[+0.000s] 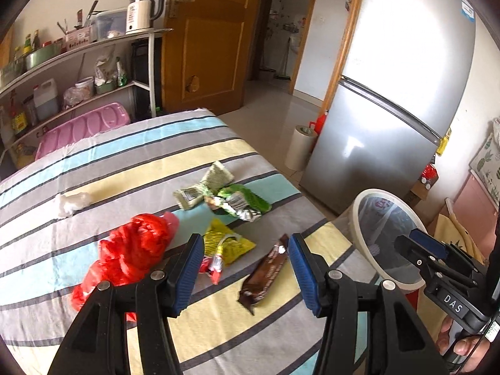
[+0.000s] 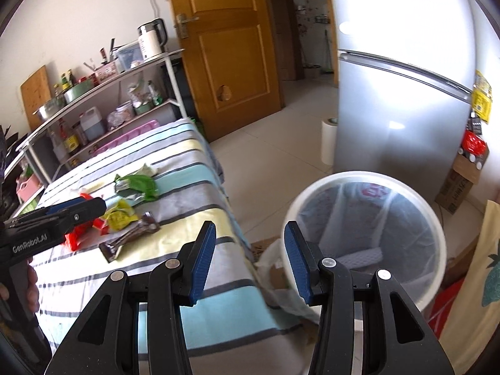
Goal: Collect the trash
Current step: 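Move the right gripper back over the table toward the brown chocolate bar, then close the right gripper on the brown chocolate bar and lift it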
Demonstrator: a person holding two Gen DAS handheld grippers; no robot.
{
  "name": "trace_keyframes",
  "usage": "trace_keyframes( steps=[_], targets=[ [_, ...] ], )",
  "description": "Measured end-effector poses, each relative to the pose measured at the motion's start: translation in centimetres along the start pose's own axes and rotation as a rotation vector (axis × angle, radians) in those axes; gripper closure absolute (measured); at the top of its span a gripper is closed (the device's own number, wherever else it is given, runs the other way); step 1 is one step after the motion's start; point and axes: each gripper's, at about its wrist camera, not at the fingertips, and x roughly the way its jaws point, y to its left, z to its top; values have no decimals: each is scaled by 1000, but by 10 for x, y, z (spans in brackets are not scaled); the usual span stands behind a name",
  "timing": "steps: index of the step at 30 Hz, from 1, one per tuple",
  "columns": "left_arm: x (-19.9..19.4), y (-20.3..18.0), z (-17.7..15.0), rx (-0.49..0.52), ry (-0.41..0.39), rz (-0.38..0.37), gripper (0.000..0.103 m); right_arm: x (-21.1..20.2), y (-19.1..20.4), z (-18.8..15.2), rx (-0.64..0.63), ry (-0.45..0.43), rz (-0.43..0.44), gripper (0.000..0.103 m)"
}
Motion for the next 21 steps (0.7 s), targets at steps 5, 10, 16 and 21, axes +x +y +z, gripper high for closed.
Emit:
trace_keyframes(
  steps=[5,10,16,21],
  targets=[
    [-13,35,-4,-47,-26,33,47,10,28,-1,-37,19,40,56],
    [-21,67,-11,-87,-25,89,46,25,53,-1,-64,57,84,56],
    [-25,102,-14,-134,-18,116,42,45,85,-3,-68,116,160,54],
    [-24,119,-14,-149,-13,117,41,60,112,-2,-79,162,166,54]
  ],
)
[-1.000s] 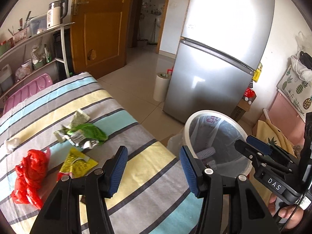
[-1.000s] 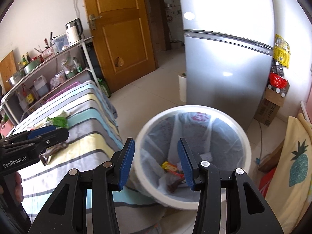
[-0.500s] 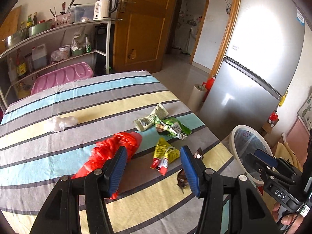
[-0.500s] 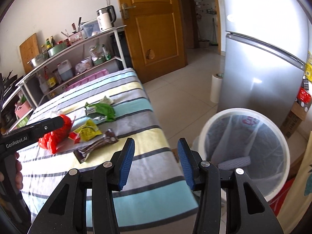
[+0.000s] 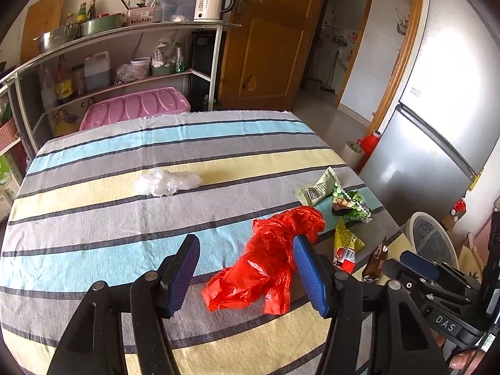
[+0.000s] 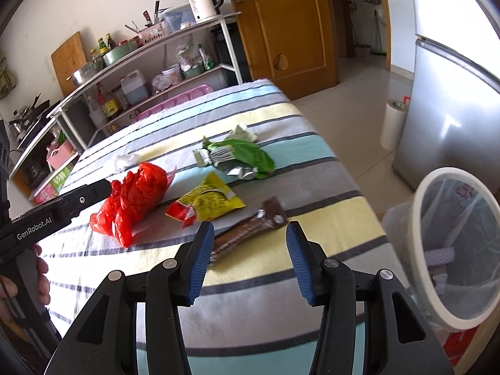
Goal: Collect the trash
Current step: 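Close the right gripper on the brown chocolate bar and lift it, then grasp the red plastic bag with the left gripper while the right gripper holds the bar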
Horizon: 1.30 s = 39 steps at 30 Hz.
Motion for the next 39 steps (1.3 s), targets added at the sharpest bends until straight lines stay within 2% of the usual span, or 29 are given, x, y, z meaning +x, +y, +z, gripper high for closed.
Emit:
trace_keyframes(
  steps=[9,14,15,17,21,23,28,39],
  targets=[
    [16,5,2,3,22,-24,39,30,24,5,-7,66,-65,54],
    [20,3,5,14,22,-38,36,31,29,5,-45,49,-88,55],
    [22,2,5,16,28,-49,36,31,30,5,-48,48,-84,57],
    [24,-1,4,21,35,-64,34,29,28,4,-57,46,-79,69],
    [24,-11,2,63,42,-65,34,27,26,2,-75,44,-68,81],
    [25,-13,1,67,47,-74,34,26,25,1,-72,43,-53,91],
    [29,-15,-2,61,71,-106,34,21,21,-2,-76,33,-44,93],
    [41,-28,-12,104,110,-93,34,12,16,-1,-72,6,-31,94]
  ],
)
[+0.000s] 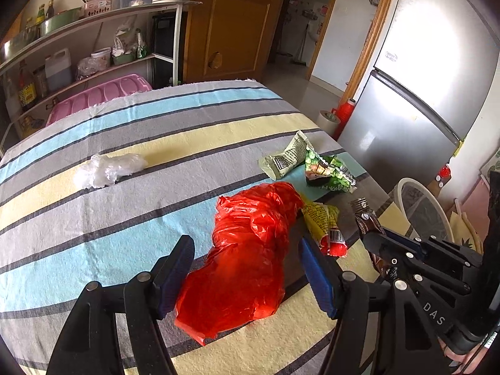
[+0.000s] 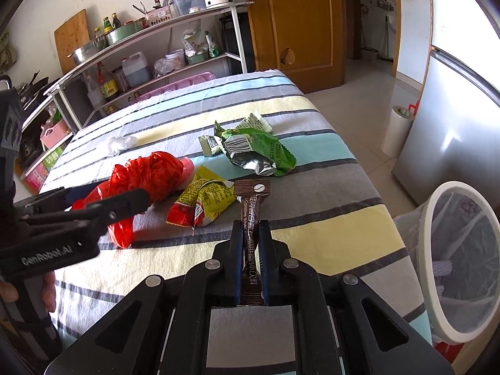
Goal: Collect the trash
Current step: 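Grasp the red plastic bag with the left gripper while the right gripper holds the bar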
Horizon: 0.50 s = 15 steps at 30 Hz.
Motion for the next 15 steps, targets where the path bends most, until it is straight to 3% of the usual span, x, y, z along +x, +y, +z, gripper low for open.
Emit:
trace_keyframes(
  steps=[15],
  targets=[
    [-4,-9,0,42,-11,31,55,-6,-2,-2,8,-13,16,94]
  ],
)
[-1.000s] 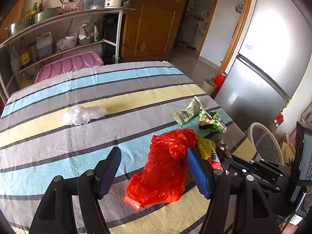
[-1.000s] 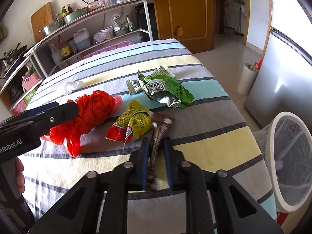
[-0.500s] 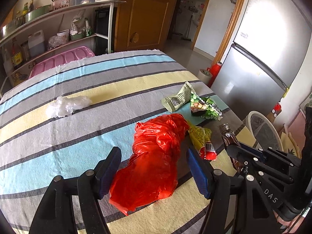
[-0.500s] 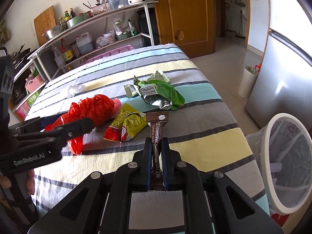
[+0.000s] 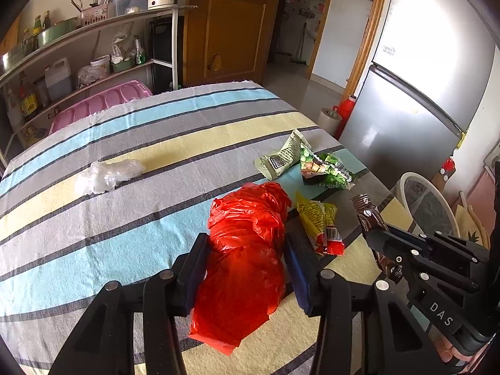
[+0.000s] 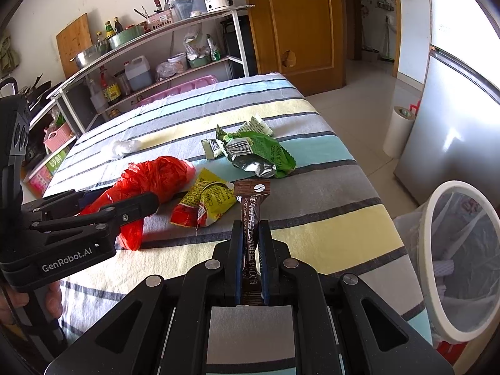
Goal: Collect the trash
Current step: 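Grasp the red plastic bag with the left gripper while the right gripper holds the bar, then carry the red bag and chocolate bar to the bin and open both grippers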
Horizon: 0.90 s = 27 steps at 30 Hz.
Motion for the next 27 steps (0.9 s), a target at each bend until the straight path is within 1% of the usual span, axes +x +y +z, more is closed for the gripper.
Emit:
trace_keyframes(
  steps=[6,15,27],
  targets=[
    [-8,-4,-1,5,-14,10,56,-8,-2,-1,2,-16,6,94],
    [-28,-21,3,31,-55,4,56,-25,-9,0,8,-54,4,94],
    [-40,-71,15,109,-91,-53,56,-56,-38,0,49,-116,-32,94]
  ],
)
